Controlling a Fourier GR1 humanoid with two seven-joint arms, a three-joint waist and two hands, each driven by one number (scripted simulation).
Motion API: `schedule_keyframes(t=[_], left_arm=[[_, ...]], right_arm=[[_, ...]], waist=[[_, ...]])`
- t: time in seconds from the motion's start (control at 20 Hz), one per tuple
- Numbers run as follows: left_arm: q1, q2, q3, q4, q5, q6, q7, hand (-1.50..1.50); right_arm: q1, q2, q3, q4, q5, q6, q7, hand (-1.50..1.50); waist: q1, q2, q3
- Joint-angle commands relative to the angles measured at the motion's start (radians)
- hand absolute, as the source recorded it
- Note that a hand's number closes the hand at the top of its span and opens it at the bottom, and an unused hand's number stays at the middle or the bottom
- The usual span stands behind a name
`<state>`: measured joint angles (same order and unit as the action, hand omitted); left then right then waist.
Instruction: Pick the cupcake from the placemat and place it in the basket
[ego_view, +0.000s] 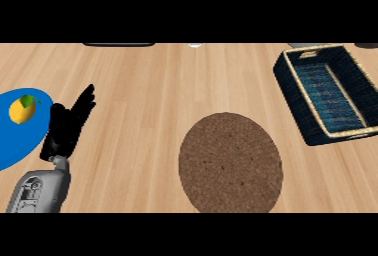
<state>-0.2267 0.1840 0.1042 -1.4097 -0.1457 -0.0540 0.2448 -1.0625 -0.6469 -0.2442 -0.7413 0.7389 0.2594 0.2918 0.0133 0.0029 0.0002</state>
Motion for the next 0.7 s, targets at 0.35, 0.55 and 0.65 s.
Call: schedule_keyframes(t=[0.35,0.55,0.65], left_arm=[[-0.013,-0.005,0.002,0.018,-0.007,0.007,-0.005,0.00],[-0.021,-0.023,-0.018,0.003,-0.039,0.040,0.029,0.00],[0.009,0.009,0.013,-0.005,-0.005,0.003,0.022,0.00]], right_arm=[[0.053,0.021,-0.152,0.034,-0.097,-0.259,-0.136,-1.50],[0.032,-0.022,-0.187,-0.020,-0.102,-0.324,-0.089,-1.50],[0.098,-0.038,-0.222,-0.054,-0.129,-0.341,-0.085,-1.50]], waist=[[-0.003,0.001,0.000],[-0.009,-0.002,0.000],[-0.015,-0.005,0.000]])
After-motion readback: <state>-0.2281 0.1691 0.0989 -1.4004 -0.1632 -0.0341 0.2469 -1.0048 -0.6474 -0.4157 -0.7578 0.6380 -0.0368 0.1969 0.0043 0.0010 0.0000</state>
